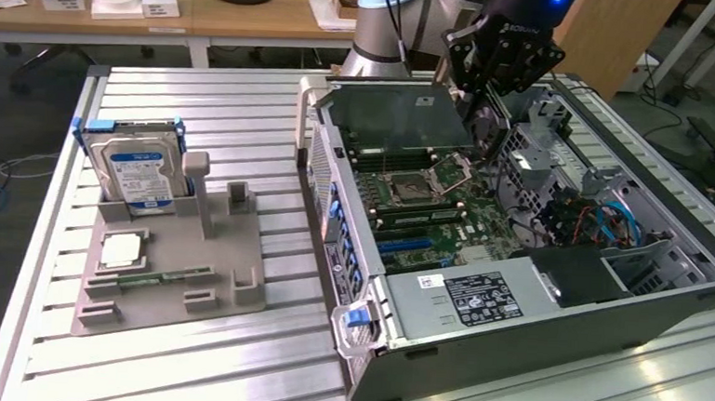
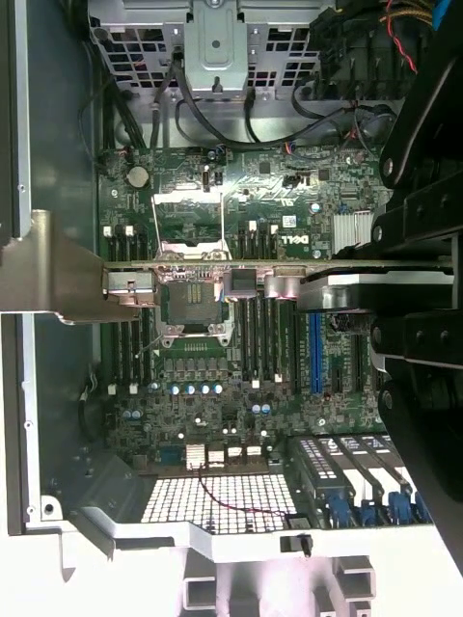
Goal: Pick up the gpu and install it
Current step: 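Insert the gpu into the slot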
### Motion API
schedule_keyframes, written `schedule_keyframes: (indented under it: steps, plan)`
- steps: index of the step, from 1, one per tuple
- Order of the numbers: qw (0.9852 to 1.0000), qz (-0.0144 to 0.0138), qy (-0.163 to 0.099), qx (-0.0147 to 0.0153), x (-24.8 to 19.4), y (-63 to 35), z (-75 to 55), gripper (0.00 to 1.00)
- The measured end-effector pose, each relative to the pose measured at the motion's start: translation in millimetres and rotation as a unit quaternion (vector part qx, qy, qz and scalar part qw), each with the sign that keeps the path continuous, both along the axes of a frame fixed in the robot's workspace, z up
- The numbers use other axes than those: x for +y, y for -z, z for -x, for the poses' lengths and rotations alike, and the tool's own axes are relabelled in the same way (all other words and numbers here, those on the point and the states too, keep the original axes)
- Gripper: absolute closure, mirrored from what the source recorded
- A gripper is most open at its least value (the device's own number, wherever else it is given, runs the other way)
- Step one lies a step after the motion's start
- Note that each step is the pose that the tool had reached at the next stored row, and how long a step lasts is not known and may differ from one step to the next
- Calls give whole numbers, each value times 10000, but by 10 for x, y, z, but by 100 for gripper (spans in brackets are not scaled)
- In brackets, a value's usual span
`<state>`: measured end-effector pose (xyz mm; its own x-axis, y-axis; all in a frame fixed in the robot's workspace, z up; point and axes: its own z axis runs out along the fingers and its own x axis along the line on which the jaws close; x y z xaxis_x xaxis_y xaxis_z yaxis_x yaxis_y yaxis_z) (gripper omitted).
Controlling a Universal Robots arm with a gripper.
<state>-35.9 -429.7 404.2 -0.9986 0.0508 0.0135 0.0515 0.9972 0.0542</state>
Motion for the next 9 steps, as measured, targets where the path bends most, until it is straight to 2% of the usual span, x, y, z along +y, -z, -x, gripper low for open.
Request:
schedule_keyframes:
  steps: [3,9]
  plan:
    - [10000,0,-38,0,0,0,0,72]
    - [9990,0,-446,0,0,0,1,72]
